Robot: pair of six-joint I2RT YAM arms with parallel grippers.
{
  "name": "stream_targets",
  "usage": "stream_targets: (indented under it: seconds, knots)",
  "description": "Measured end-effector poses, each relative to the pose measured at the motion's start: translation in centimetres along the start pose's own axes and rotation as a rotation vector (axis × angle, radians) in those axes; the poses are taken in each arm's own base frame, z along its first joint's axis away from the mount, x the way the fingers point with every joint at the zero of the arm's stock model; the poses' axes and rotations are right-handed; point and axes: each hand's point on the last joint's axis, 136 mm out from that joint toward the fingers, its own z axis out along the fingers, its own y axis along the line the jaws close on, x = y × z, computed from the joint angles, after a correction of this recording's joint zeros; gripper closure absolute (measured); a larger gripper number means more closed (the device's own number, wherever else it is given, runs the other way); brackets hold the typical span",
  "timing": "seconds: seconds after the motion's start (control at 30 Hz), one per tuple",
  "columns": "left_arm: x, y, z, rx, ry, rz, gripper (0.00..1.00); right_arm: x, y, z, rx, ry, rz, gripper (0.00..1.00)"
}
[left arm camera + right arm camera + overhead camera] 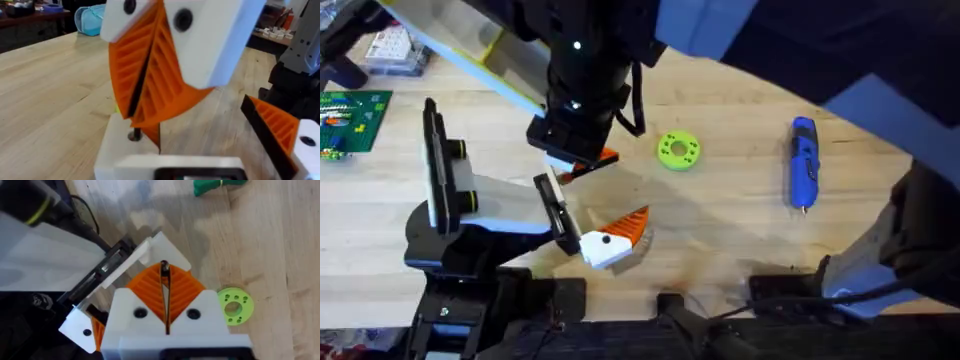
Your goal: Pick up the gripper from the table and insert it into the empty holder that is missing its gripper. Then pick up a screw, insert it into the mounting hole, and use the screwdriver to tighten it. Finally, clean up the table by picking up the vegetable and placing it into the bucket.
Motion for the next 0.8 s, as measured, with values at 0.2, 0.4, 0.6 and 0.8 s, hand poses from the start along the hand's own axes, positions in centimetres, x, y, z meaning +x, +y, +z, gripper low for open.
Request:
stream_targets:
  seconds: [0.2, 0.4, 0.6, 0.8]
  knots:
    - [0.0, 0.0, 0.0, 0.0, 0.0, 0.0, 0.011, 0.4, 0.1, 0.4, -0.003, 0.016, 0.001, 0.989]
    - [0.0, 0.0, 0.0, 0.0, 0.0, 0.0, 0.011, 0.5, 0.1, 0.6, -0.004, 0.02, 0.001, 0.989]
    - [0.0, 0.0, 0.0, 0.0, 0.0, 0.0, 0.011, 0.4, 0.2, 0.6, -0.005, 0.018, -0.003, 0.989]
    - [0.0, 0.0, 0.0, 0.0, 0.001, -0.012, 0.011, 0.4, 0.2, 1.4, -0.008, 0.033, -0.004, 0.989]
